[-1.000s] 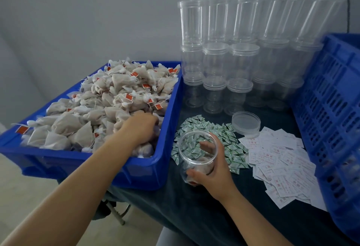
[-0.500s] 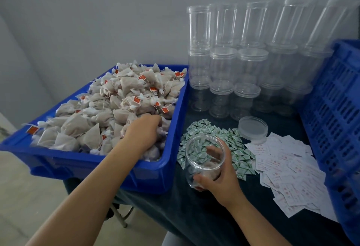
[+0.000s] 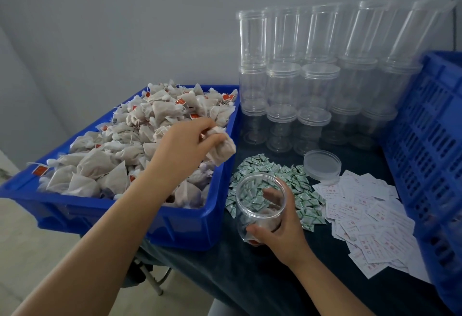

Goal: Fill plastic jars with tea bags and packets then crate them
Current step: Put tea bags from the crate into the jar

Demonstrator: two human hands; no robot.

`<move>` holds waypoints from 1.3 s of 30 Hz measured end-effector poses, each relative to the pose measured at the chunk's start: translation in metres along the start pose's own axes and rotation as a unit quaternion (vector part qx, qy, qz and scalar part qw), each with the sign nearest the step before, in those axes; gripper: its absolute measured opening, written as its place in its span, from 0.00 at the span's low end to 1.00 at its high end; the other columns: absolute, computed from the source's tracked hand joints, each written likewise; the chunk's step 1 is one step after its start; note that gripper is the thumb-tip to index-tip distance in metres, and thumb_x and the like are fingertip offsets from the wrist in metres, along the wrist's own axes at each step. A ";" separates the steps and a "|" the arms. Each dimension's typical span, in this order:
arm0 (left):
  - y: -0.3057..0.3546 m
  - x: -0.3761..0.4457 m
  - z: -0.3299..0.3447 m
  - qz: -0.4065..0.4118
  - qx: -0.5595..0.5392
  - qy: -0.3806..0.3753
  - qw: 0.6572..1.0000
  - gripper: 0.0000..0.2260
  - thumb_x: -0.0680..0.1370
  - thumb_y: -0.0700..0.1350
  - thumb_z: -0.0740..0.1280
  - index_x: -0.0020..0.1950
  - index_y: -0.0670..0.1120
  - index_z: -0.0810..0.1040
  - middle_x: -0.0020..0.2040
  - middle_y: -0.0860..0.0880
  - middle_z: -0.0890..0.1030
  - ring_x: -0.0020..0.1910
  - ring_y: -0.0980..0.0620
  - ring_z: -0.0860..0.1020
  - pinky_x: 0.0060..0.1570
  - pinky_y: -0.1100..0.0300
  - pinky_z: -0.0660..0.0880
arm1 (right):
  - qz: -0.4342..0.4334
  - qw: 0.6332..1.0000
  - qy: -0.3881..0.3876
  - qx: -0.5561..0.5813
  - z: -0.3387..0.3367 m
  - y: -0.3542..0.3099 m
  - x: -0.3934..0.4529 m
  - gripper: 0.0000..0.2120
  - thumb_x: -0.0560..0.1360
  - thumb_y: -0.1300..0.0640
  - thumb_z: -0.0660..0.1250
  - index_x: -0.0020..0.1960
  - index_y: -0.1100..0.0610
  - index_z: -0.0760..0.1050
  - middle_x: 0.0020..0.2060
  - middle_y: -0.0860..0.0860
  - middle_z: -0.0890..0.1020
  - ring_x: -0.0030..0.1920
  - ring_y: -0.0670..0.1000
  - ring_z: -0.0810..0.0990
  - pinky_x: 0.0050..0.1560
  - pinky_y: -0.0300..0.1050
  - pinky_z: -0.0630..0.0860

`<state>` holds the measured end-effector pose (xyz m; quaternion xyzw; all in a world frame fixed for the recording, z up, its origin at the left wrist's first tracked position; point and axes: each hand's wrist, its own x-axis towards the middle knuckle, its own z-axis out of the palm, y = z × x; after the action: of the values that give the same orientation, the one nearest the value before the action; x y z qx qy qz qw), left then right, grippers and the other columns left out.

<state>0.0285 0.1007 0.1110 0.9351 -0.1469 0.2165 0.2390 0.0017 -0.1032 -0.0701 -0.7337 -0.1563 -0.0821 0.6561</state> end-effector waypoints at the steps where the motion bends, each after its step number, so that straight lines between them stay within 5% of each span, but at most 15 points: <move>1: 0.007 -0.001 -0.001 0.006 -0.022 -0.012 1.000 0.04 0.78 0.50 0.66 0.43 0.55 0.74 0.33 0.59 0.74 0.34 0.68 0.72 0.36 0.76 0.66 | 0.000 1.000 -0.001 0.001 0.000 0.000 0.000 0.46 0.57 0.42 0.78 0.65 0.19 0.57 0.64 0.43 0.72 0.63 0.35 0.72 0.54 0.28 0.74; 7: 0.040 -0.010 0.012 0.049 -0.111 -0.107 0.987 0.03 0.76 0.48 0.67 0.48 0.53 0.78 0.40 0.57 0.79 0.41 0.62 0.75 0.43 0.72 0.71 | 0.003 1.000 0.002 0.018 0.001 -0.002 0.000 0.45 0.57 0.43 0.79 0.66 0.21 0.59 0.63 0.43 0.73 0.63 0.36 0.74 0.51 0.30 0.76; 10: 0.046 -0.016 0.027 0.070 -0.109 -0.149 0.980 0.04 0.76 0.47 0.69 0.50 0.50 0.79 0.44 0.58 0.79 0.43 0.61 0.76 0.46 0.70 0.72 | 0.001 0.999 -0.001 0.033 0.001 -0.001 0.002 0.46 0.60 0.45 0.80 0.72 0.33 0.61 0.63 0.44 0.76 0.65 0.44 0.76 0.54 0.38 0.78; 15: 0.047 -0.028 0.049 0.112 -0.025 -0.158 0.981 0.08 0.78 0.45 0.67 0.56 0.48 0.79 0.53 0.56 0.66 0.45 0.56 0.72 0.47 0.65 0.70 | 0.001 0.999 -0.004 0.050 0.000 0.002 0.002 0.47 0.62 0.51 0.81 0.74 0.37 0.60 0.65 0.42 0.77 0.66 0.48 0.77 0.58 0.42 0.79; 19: 0.049 -0.030 0.057 0.169 0.081 -0.190 0.964 0.10 0.79 0.44 0.63 0.60 0.48 0.75 0.56 0.52 0.72 0.52 0.51 0.73 0.51 0.59 0.71 | 0.001 0.998 -0.002 0.056 0.002 0.002 0.002 0.46 0.62 0.52 0.81 0.71 0.29 0.61 0.62 0.42 0.78 0.63 0.48 0.79 0.54 0.40 0.80; 23: 0.055 -0.023 0.058 0.241 0.208 -0.202 0.926 0.09 0.80 0.40 0.61 0.59 0.48 0.73 0.54 0.52 0.75 0.56 0.51 0.71 0.52 0.56 0.74 | -0.003 0.998 -0.003 0.059 0.002 0.001 0.003 0.46 0.61 0.52 0.81 0.69 0.27 0.62 0.62 0.45 0.78 0.62 0.50 0.80 0.53 0.40 0.80; 28: 0.069 -0.003 0.062 0.291 0.292 -0.330 0.849 0.11 0.79 0.38 0.62 0.59 0.46 0.76 0.52 0.49 0.78 0.49 0.49 0.76 0.45 0.58 0.74 | -0.008 0.999 0.000 0.050 0.001 0.001 0.003 0.46 0.60 0.48 0.81 0.71 0.31 0.61 0.65 0.40 0.75 0.66 0.46 0.76 0.59 0.41 0.78; 31: 0.072 0.005 0.071 0.262 0.304 -0.436 0.805 0.09 0.80 0.40 0.62 0.57 0.43 0.78 0.45 0.50 0.75 0.43 0.52 0.72 0.41 0.62 0.64 | 0.000 0.999 -0.006 0.049 0.001 -0.001 0.002 0.46 0.62 0.50 0.80 0.72 0.32 0.60 0.64 0.35 0.75 0.65 0.42 0.76 0.56 0.34 0.76; 34: 0.067 0.011 0.076 0.236 0.252 -0.485 0.803 0.08 0.79 0.41 0.64 0.56 0.42 0.79 0.42 0.52 0.72 0.42 0.54 0.69 0.33 0.65 0.60 | 0.011 0.997 -0.023 0.067 0.001 -0.003 0.001 0.47 0.62 0.55 0.80 0.73 0.39 0.58 0.62 0.34 0.76 0.60 0.39 0.80 0.49 0.31 0.78; 39: 0.061 0.011 0.092 0.140 0.240 -0.518 0.809 0.11 0.79 0.43 0.63 0.59 0.41 0.77 0.39 0.51 0.72 0.44 0.50 0.72 0.40 0.62 0.66 | 0.001 0.996 -0.034 0.085 0.003 -0.009 0.000 0.47 0.62 0.56 0.79 0.72 0.38 0.58 0.67 0.50 0.71 0.55 0.40 0.83 0.43 0.32 0.80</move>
<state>0.0457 0.0000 0.0666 0.9055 -0.3215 -0.2407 -0.1373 -0.0014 -0.0996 -0.0620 -0.6775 -0.1840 -0.0427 0.7108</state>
